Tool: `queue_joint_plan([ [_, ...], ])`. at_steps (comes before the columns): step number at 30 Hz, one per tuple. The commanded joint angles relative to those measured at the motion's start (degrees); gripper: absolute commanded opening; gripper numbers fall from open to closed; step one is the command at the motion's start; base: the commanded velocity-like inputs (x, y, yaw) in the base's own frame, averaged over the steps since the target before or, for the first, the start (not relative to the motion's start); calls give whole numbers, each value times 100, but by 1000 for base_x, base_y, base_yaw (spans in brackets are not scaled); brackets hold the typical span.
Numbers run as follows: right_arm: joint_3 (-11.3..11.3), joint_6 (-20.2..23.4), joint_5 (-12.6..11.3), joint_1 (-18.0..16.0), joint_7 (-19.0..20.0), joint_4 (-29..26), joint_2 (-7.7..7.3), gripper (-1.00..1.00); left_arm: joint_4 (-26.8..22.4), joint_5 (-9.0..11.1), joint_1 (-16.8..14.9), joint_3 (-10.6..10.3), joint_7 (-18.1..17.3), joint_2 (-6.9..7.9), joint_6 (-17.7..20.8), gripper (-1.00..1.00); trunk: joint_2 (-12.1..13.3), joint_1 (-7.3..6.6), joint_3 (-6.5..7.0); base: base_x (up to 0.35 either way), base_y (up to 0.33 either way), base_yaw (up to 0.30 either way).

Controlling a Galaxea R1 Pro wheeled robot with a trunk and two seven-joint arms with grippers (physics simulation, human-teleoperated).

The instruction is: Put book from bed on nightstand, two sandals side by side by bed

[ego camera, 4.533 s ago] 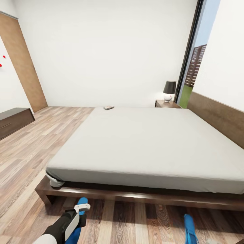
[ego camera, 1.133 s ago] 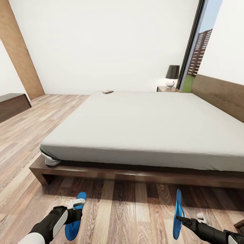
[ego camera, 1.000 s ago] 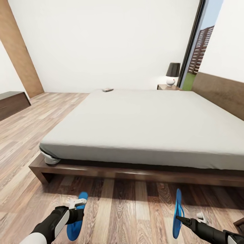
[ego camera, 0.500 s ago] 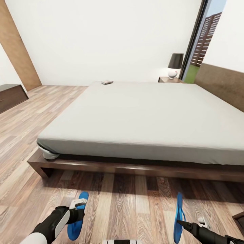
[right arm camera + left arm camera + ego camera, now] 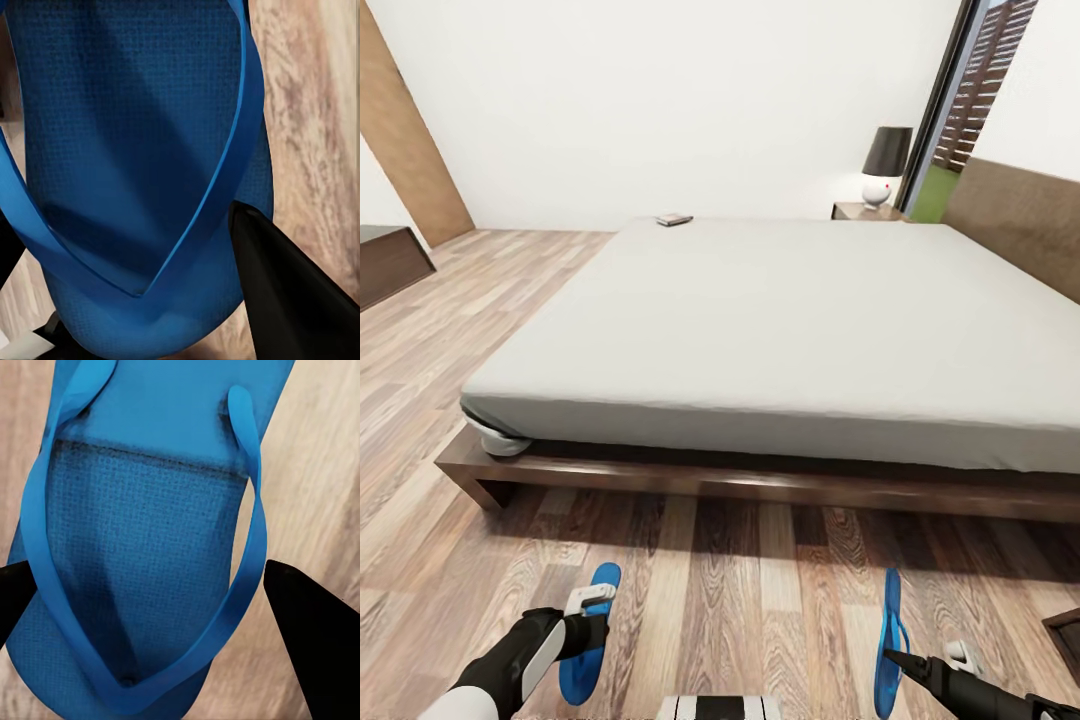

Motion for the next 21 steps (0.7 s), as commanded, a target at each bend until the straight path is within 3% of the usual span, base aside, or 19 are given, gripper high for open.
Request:
queue_joint_plan([
  [1, -44, 60, 5, -2, 18, -2, 3, -100, -9, 45, -2, -37, 8, 4, 18, -100, -3, 1, -27, 0, 0, 0],
  [21, -42, 60, 5, 0, 18, -2, -2, -100, -9, 45, -2, -37, 8, 8, 11, -100, -30, 53, -470, 0, 0, 0],
])
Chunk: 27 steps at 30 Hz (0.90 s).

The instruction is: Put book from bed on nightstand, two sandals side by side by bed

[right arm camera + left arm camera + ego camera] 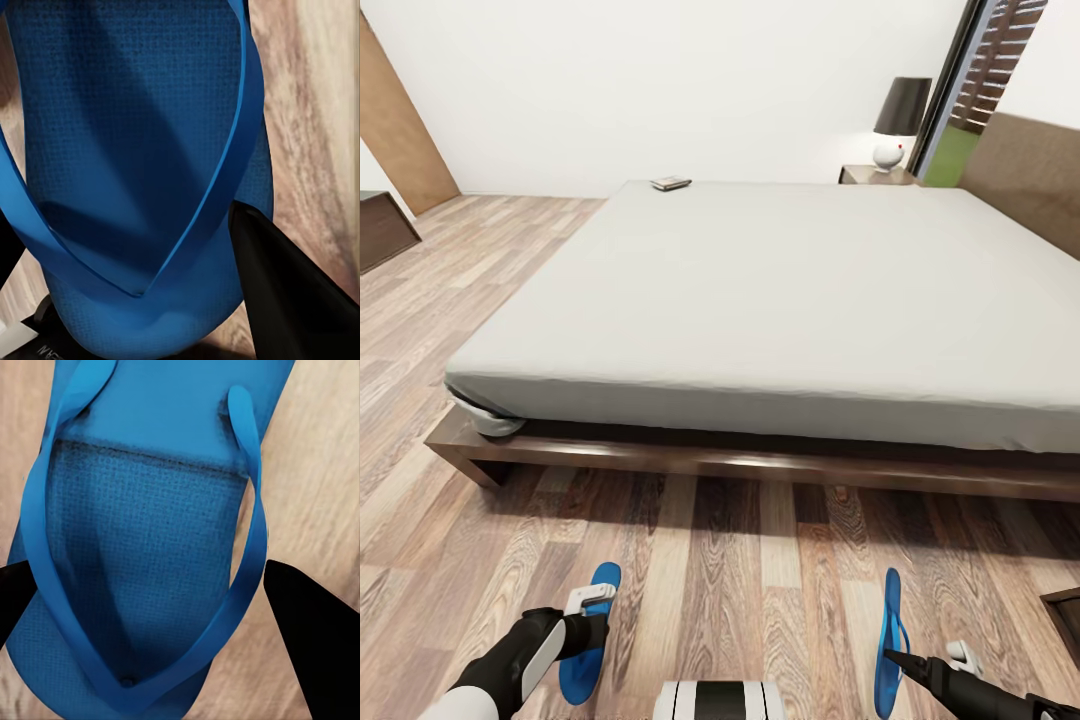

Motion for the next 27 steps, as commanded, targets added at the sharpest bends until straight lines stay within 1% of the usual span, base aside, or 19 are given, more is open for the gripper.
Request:
queue_joint_plan([
  [1, -45, 60, 4, -2, 18, -2, 1, -100, -9, 47, -1, -37, 8, 7, 25, -100, -3, 1, -27, 0, 0, 0],
  [14, -45, 60, 4, -4, 18, -2, 1, -100, -10, 39, -1, -37, 8, 15, 16, -100, -21, 35, -315, 0, 0, 0],
  [22, -45, 60, 4, -4, 18, -2, 1, -100, -16, 38, -1, -37, -1, 16, 11, -100, -21, 35, -315, 7, 0, 0],
  [27, -45, 60, 4, -1, 18, -2, 1, -100, -10, 38, -1, -37, -1, 22, 11, -100, -21, 35, -315, 224, 56, 0],
])
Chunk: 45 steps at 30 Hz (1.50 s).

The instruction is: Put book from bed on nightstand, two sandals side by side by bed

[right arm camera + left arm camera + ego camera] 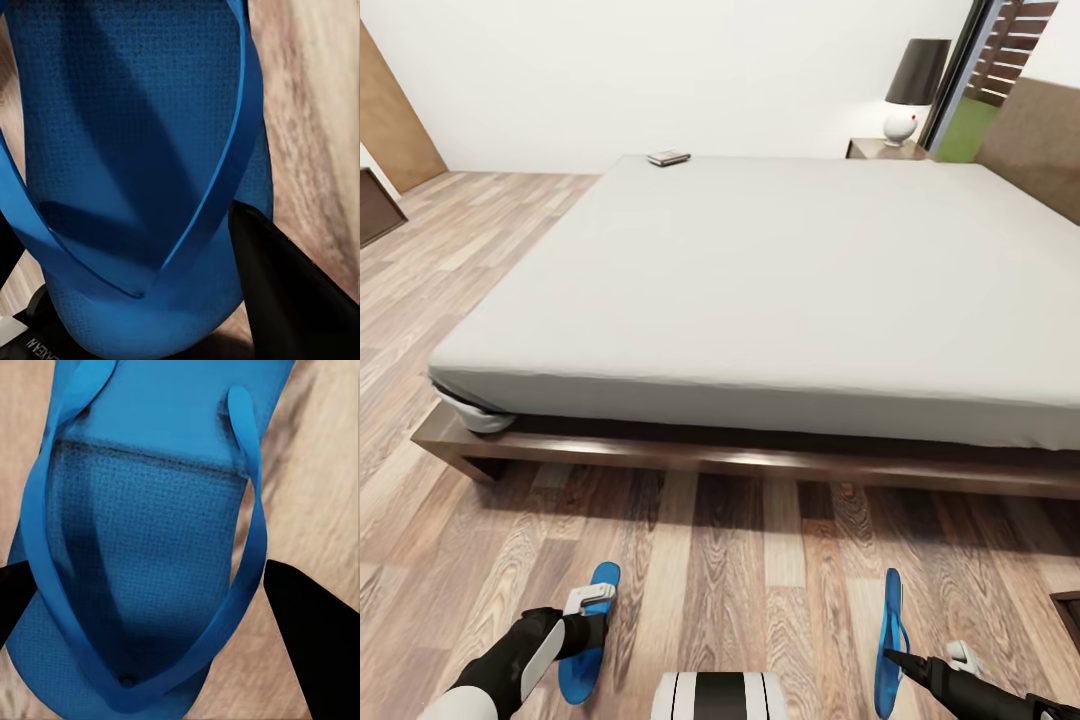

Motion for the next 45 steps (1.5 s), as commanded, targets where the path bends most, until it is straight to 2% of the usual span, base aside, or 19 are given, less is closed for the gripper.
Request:
queue_joint_plan([
  [1, -41, 59, 8, -2, 19, -2, 1, -100, -6, 49, -1, -38, 8, 9, 23, -100, -1, 2, -4, 293, 129, 0],
  [33, -41, 59, 8, -4, 19, -2, -1, -100, -6, 48, -1, -38, 8, 11, 24, -100, -1, 2, -4, 203, 262, 0],
  [45, -41, 59, 8, -4, 19, -2, -1, -100, -7, 51, -1, -38, 4, -7, 32, -100, -3, 4, -26, 18, 26, 0],
])
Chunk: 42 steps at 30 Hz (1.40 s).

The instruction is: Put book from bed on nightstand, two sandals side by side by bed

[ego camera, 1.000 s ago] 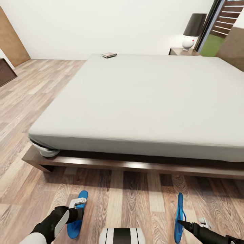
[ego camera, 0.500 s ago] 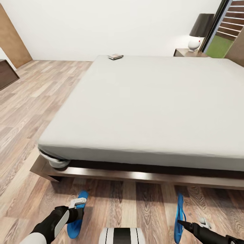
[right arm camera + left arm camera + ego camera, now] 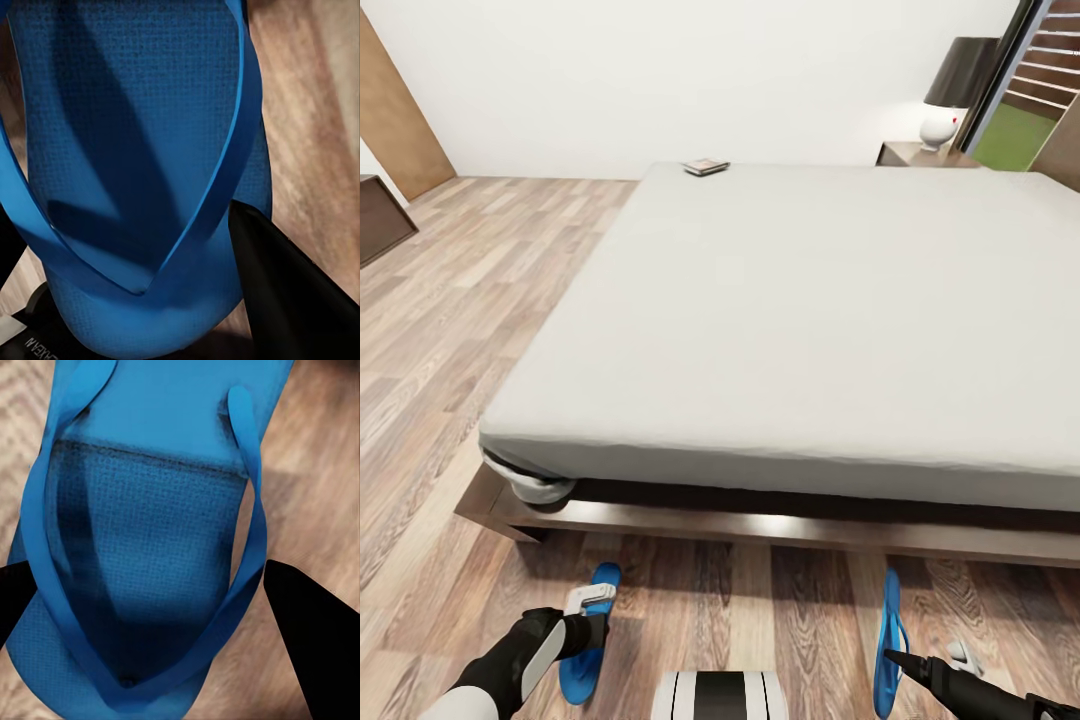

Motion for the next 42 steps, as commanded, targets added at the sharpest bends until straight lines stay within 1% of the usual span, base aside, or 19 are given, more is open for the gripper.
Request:
queue_joint_plan([
  [1, -44, 60, 5, -2, 18, -2, 2, -100, -8, 48, -1, -37, 6, 4, 23, -100, -3, 1, -27, 0, 0, 0],
  [33, -44, 56, 5, -1, 18, -2, 3, -100, -9, 34, -1, -37, 3, 16, -4, -100, -46, 84, -735, 0, 0, 0],
  [38, -44, 54, 5, -2, 18, -2, 3, -100, -9, 34, -1, -37, 3, 18, -111, -100, -46, 84, -735, 0, 0, 0],
  [42, -44, 57, 5, -2, 18, -2, 3, -100, -8, 34, -1, -35, 6, 24, -563, -100, -46, 84, -735, 0, 0, 0],
])
